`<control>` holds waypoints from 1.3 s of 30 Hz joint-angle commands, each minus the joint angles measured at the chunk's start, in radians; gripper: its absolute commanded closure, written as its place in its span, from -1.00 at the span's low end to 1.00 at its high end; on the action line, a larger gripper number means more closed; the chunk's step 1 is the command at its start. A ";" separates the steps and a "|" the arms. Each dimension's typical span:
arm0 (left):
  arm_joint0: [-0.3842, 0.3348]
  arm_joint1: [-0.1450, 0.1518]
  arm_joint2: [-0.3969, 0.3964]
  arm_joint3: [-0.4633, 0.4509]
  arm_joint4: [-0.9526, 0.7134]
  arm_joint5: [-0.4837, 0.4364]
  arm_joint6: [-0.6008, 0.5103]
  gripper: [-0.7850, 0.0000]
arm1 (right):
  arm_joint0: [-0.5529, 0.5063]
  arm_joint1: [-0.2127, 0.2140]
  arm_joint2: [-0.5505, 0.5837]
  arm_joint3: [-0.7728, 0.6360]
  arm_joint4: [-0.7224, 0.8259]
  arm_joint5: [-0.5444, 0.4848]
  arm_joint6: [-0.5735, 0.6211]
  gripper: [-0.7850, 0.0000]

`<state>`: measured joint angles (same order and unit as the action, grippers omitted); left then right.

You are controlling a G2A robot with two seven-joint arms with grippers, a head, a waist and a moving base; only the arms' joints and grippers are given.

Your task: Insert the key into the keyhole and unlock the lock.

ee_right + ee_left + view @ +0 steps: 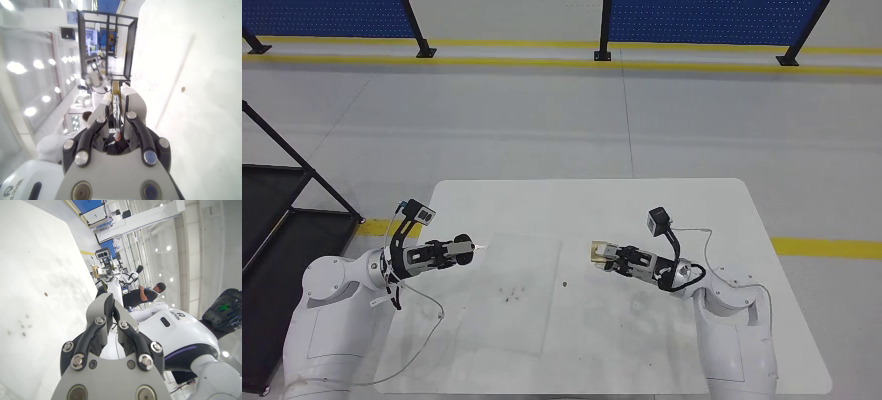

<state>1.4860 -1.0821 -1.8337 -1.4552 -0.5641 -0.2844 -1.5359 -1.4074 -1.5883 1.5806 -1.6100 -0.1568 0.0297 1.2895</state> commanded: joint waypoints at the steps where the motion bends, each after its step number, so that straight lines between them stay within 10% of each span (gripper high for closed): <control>1: 0.000 0.000 0.000 0.000 0.000 0.000 0.000 1.00 | 0.000 0.007 -0.008 -0.009 -0.006 -0.007 0.025 1.00; 39: 0.000 0.000 0.000 0.000 0.000 0.000 0.000 1.00 | -0.218 0.037 -0.067 -0.195 0.145 -0.124 -0.201 1.00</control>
<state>1.4860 -1.0821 -1.8337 -1.4552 -0.5641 -0.2844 -1.5359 -1.6236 -1.5528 1.5166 -1.8046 -0.0149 -0.0978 1.0886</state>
